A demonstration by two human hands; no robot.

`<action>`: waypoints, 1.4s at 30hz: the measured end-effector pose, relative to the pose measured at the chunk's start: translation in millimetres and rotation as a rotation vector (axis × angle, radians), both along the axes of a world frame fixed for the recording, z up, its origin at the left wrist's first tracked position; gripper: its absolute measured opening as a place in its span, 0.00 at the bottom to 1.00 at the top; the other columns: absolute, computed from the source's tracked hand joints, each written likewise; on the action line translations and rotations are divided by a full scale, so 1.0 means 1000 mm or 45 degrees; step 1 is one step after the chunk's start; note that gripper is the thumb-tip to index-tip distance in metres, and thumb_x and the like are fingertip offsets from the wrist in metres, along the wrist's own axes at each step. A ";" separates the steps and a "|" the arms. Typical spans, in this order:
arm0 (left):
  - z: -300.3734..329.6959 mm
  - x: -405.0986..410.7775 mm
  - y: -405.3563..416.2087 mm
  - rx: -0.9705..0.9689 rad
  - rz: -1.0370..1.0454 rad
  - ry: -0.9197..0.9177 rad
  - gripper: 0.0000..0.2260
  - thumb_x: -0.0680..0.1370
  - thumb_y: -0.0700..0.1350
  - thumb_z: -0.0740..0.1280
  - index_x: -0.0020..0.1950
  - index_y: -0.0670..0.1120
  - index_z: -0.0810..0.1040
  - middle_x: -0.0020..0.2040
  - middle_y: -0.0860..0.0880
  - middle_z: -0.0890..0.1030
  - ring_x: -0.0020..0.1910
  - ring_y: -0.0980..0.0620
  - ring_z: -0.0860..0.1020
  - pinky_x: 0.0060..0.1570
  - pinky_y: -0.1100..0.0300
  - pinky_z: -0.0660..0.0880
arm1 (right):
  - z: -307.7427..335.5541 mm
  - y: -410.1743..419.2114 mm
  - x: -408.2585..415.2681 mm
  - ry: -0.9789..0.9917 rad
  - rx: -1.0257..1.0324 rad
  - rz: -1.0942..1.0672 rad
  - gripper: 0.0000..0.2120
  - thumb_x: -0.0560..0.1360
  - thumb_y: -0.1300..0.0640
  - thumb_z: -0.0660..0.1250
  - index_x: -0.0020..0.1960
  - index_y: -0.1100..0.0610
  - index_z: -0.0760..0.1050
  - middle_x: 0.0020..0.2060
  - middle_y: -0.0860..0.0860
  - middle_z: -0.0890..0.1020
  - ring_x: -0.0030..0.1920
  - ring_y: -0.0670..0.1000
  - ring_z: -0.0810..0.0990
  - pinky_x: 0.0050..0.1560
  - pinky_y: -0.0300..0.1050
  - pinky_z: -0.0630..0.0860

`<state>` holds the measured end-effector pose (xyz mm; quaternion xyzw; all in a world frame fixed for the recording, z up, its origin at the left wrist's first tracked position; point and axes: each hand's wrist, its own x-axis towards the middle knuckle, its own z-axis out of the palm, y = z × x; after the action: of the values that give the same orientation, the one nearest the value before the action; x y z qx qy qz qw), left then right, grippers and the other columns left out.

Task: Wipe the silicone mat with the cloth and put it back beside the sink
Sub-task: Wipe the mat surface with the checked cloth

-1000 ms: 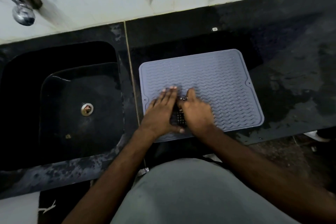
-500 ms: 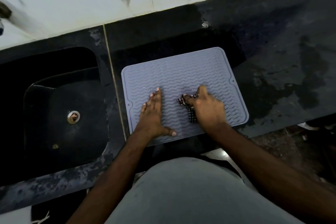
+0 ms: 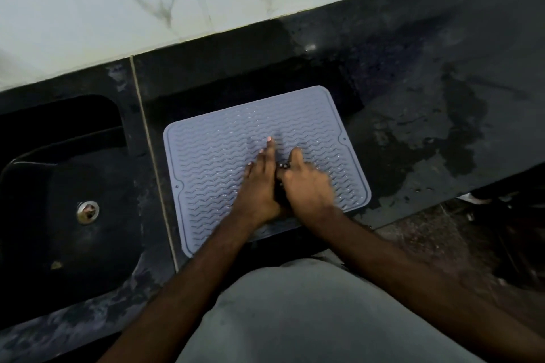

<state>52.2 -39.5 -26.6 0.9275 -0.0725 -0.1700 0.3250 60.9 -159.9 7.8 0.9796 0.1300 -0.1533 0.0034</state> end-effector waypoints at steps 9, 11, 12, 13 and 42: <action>0.001 0.008 -0.009 0.222 0.016 0.137 0.73 0.56 0.63 0.83 0.77 0.55 0.26 0.82 0.43 0.47 0.81 0.46 0.45 0.77 0.39 0.46 | -0.005 -0.039 0.011 -0.046 0.069 -0.078 0.17 0.79 0.53 0.64 0.67 0.42 0.71 0.58 0.54 0.66 0.46 0.55 0.80 0.38 0.52 0.80; 0.004 0.012 -0.014 0.326 -0.033 0.246 0.72 0.57 0.62 0.83 0.78 0.56 0.26 0.82 0.45 0.39 0.81 0.45 0.40 0.75 0.36 0.44 | -0.008 -0.054 0.015 -0.070 0.046 -0.110 0.17 0.80 0.52 0.61 0.68 0.41 0.70 0.59 0.55 0.66 0.47 0.56 0.80 0.37 0.52 0.79; 0.007 0.014 -0.018 0.385 -0.053 0.312 0.71 0.58 0.61 0.83 0.78 0.56 0.27 0.81 0.46 0.35 0.81 0.45 0.37 0.75 0.34 0.44 | -0.009 -0.061 0.016 -0.078 0.038 -0.113 0.17 0.81 0.52 0.60 0.68 0.40 0.70 0.60 0.55 0.66 0.47 0.56 0.80 0.37 0.52 0.79; 0.010 0.017 -0.023 0.440 -0.066 0.370 0.71 0.59 0.60 0.83 0.78 0.56 0.28 0.80 0.47 0.33 0.80 0.45 0.36 0.74 0.31 0.45 | -0.010 -0.067 0.018 -0.089 0.033 -0.115 0.17 0.81 0.52 0.60 0.68 0.40 0.70 0.60 0.55 0.66 0.47 0.56 0.79 0.36 0.52 0.79; 0.014 -0.001 0.046 -0.010 0.126 0.194 0.60 0.63 0.68 0.76 0.83 0.52 0.42 0.82 0.54 0.38 0.80 0.55 0.39 0.79 0.52 0.47 | 0.029 -0.108 0.047 -0.202 0.611 -0.395 0.21 0.72 0.60 0.71 0.63 0.46 0.76 0.54 0.51 0.67 0.44 0.57 0.78 0.47 0.56 0.81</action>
<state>51.0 6.2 -12.6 0.9130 -0.0024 -0.2237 0.3411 107.7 -268.0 36.9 0.9695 0.0106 -0.0397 -0.2418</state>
